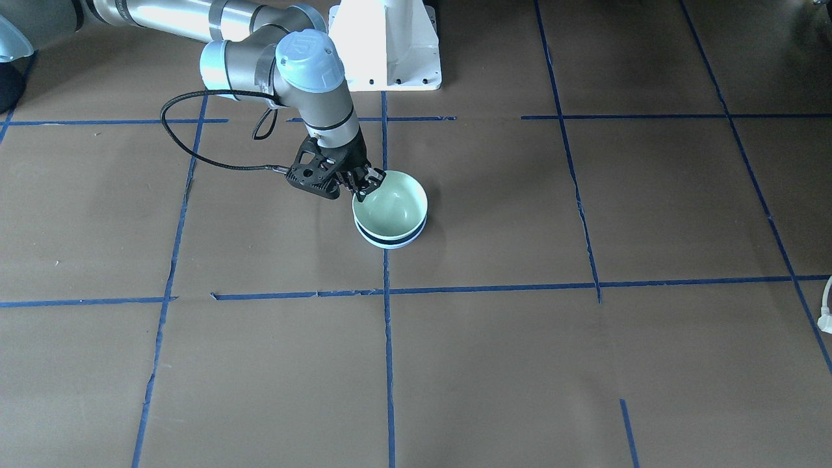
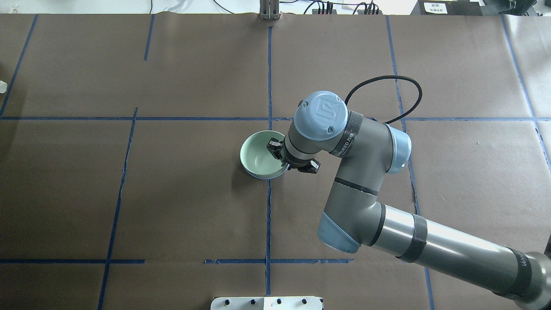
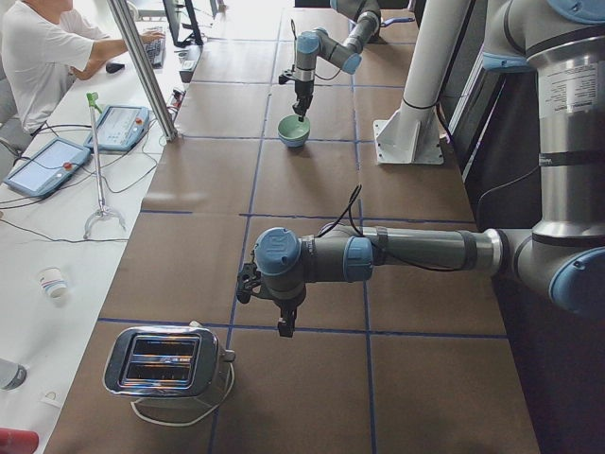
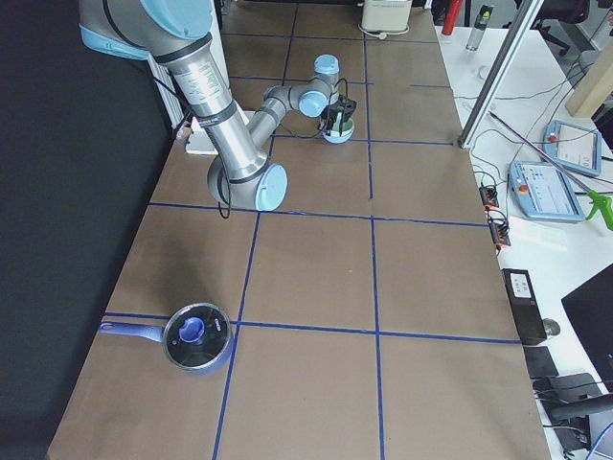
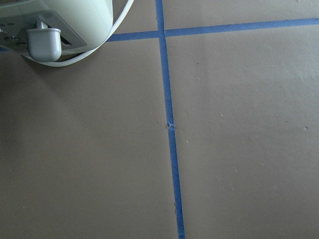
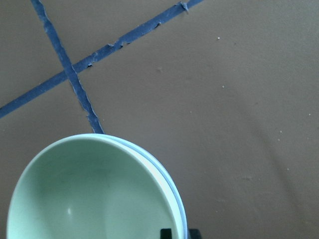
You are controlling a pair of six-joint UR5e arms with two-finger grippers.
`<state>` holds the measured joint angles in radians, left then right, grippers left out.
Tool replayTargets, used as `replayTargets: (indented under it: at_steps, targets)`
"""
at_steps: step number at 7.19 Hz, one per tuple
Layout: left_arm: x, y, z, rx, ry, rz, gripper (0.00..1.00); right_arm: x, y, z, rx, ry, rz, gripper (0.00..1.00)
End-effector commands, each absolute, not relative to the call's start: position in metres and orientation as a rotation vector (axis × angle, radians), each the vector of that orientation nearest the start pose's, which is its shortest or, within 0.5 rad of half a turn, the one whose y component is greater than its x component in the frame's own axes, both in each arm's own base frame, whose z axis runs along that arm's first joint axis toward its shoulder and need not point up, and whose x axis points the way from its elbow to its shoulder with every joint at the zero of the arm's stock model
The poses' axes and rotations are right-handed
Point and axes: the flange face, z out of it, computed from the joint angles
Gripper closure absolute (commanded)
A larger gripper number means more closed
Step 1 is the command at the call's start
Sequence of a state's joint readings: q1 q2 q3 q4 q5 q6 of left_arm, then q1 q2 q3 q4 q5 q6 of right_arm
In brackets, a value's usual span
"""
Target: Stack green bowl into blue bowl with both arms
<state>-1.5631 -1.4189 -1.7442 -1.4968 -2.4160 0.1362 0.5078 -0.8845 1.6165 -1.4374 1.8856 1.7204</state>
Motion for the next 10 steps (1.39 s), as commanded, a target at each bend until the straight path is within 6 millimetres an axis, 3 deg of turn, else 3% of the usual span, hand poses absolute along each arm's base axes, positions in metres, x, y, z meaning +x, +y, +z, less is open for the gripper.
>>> replayTargets:
  at_steps: [1, 2, 3, 4, 5, 7, 8, 10]
  targets:
    - [-0.056, -0.424, 0.646, 0.002, 0.847, 0.111, 0.00, -0.558, -0.431, 0.212, -0.133, -0.910, 0.470, 0.00]
    - [-0.056, -0.425, 0.647, 0.001, 0.847, 0.110, 0.00, -0.543, -0.445, 0.206, -0.114, -0.923, 0.447, 0.00]
    - [-0.055, -0.425, 0.649, -0.003, 0.847, 0.110, 0.00, -0.519, -0.468, 0.216, -0.129, -0.912, 0.428, 0.00]
    - [-0.054, -0.426, 0.648, -0.005, 0.846, 0.112, 0.00, -0.484, -0.497, 0.231, -0.132, -0.882, 0.368, 0.00]
    - [-0.054, -0.428, 0.647, -0.018, 0.837, 0.073, 0.00, -0.433, -0.528, 0.257, -0.114, -0.850, 0.278, 0.00]
    - [-0.057, -0.440, 0.634, 0.016, 0.778, 0.097, 0.00, -0.287, -0.579, 0.348, -0.056, -0.823, 0.115, 0.00]
    - [-0.056, -0.441, 0.629, 0.026, 0.787, 0.101, 0.00, -0.210, -0.587, 0.412, -0.014, -0.801, 0.014, 0.00]
    - [-0.056, -0.441, 0.630, 0.023, 0.781, 0.099, 0.00, -0.079, -0.562, 0.526, 0.048, -0.735, -0.141, 0.00]
